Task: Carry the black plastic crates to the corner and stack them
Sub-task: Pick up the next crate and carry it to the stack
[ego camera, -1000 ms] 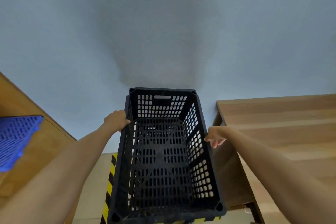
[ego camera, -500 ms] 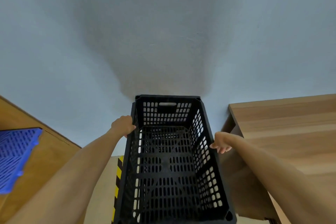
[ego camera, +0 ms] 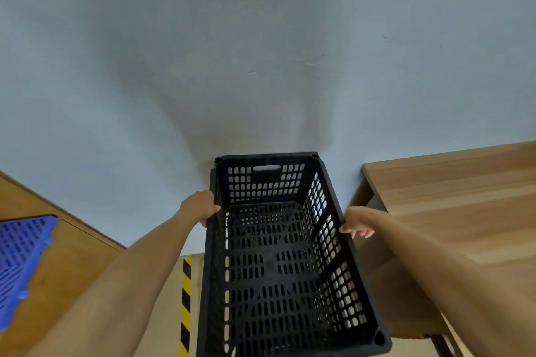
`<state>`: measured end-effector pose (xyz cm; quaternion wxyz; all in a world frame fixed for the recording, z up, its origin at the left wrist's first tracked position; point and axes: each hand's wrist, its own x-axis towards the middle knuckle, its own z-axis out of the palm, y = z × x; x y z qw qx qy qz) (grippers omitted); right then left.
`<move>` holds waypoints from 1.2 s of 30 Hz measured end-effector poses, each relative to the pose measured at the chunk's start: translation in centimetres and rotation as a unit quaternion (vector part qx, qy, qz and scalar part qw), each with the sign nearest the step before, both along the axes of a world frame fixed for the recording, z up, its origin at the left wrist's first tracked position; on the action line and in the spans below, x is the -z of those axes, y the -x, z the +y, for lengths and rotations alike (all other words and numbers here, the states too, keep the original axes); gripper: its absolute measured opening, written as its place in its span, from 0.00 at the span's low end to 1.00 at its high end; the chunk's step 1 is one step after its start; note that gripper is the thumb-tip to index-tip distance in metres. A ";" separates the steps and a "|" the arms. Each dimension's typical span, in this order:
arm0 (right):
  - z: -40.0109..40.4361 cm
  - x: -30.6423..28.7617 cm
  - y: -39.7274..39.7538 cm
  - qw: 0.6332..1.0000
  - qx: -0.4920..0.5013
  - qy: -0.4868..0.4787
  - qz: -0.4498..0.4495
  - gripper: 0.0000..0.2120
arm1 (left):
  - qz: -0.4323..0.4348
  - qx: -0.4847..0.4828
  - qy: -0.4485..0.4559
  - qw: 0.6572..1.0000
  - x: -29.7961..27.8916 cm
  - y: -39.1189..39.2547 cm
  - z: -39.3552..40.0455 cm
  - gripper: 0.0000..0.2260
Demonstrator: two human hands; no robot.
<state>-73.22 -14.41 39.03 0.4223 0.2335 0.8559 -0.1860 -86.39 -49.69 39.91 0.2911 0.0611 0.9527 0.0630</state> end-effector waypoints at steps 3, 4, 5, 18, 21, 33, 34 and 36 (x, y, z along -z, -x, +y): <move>-0.3 -0.6 -0.5 1.000 -0.001 -0.008 0.014 0.19 | 0.014 -0.002 -0.002 1.000 0.2 -0.4 -0.4 0.15; -0.2 -0.6 -0.7 1.000 -0.004 -0.012 0.020 0.19 | 0.015 -0.002 -0.006 1.000 0.4 -0.5 -0.5 0.15; -0.3 -0.8 -0.9 1.000 -0.009 -0.016 0.024 0.19 | 0.017 -0.002 -0.009 1.000 0.5 -0.5 -0.6 0.15; 0.9 -3.3 -2.9 0.997 0.016 -0.023 0.066 0.17 | 0.036 0.013 -0.027 0.999 -1.1 -2.6 -0.1 0.13; 1.3 -2.5 -2.9 0.995 0.012 -0.046 0.089 0.16 | 0.036 0.005 -0.031 0.999 -0.1 -3.2 0.3 0.13; 0.0 0.1 -2.1 0.991 -0.019 -0.059 0.115 0.14 | 0.057 -0.042 -0.045 0.996 4.3 -1.5 -1.2 0.14; -0.1 0.0 -2.1 0.992 -0.018 -0.056 0.113 0.13 | 0.057 -0.042 -0.044 0.997 4.3 -1.5 -1.3 0.14; -0.1 0.2 -2.3 0.993 -0.018 -0.050 0.107 0.08 | 0.058 -0.043 -0.035 0.997 4.3 -1.7 -1.3 0.13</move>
